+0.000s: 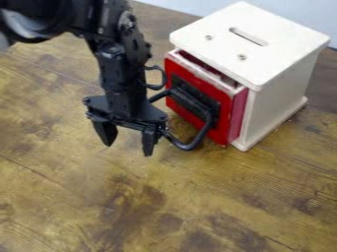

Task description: Close the drawer

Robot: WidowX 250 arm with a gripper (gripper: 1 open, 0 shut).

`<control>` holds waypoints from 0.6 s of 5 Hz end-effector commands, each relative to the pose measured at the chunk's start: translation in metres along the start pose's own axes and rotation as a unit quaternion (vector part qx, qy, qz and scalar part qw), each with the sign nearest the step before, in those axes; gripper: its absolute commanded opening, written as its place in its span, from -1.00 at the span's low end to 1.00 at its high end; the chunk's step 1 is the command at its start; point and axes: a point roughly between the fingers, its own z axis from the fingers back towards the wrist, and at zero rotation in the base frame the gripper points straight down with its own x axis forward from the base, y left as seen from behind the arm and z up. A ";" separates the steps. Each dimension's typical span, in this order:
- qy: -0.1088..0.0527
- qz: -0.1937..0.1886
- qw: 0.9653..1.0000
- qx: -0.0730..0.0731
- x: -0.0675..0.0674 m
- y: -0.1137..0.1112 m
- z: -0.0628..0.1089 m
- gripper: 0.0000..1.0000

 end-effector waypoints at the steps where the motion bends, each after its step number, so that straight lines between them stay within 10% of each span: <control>1: -0.034 -0.014 0.999 -0.007 0.022 0.000 0.022 1.00; 3: -0.035 -0.062 0.997 -0.014 0.027 0.007 0.021 1.00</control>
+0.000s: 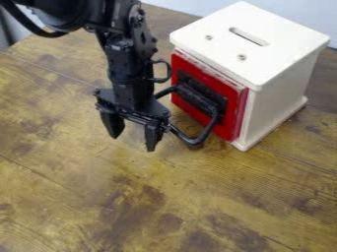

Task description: Close the drawer

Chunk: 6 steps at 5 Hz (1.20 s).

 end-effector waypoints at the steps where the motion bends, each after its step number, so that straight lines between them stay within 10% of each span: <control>1: -0.031 -0.002 1.000 0.002 0.012 0.011 0.021 1.00; 6: -0.038 -0.039 0.999 0.003 0.012 0.004 0.024 1.00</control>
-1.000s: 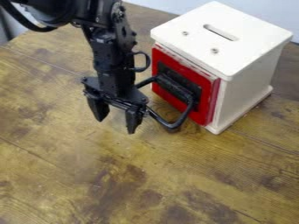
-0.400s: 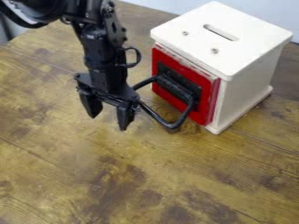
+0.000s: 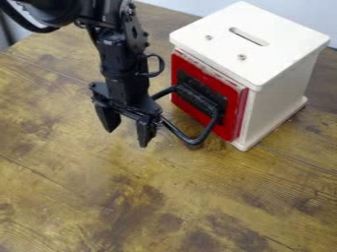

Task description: Close the drawer

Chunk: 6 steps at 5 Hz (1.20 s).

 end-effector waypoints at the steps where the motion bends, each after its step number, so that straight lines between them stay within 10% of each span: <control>1: -0.030 -0.001 1.000 0.004 0.008 -0.005 0.025 1.00; 6: -0.040 0.051 0.998 0.009 0.006 0.009 0.038 1.00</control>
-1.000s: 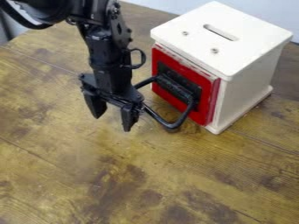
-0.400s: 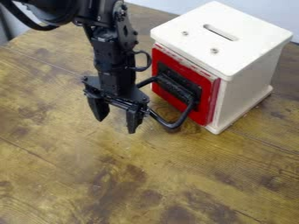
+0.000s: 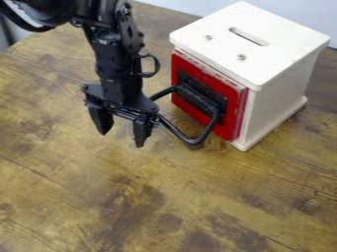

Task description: Close the drawer

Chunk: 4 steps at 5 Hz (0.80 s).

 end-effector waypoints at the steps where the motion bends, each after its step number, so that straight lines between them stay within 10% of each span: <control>1: -0.052 -0.007 0.999 0.000 0.013 -0.002 0.039 1.00; 4: -0.042 -0.036 0.998 -0.004 0.015 0.011 0.025 1.00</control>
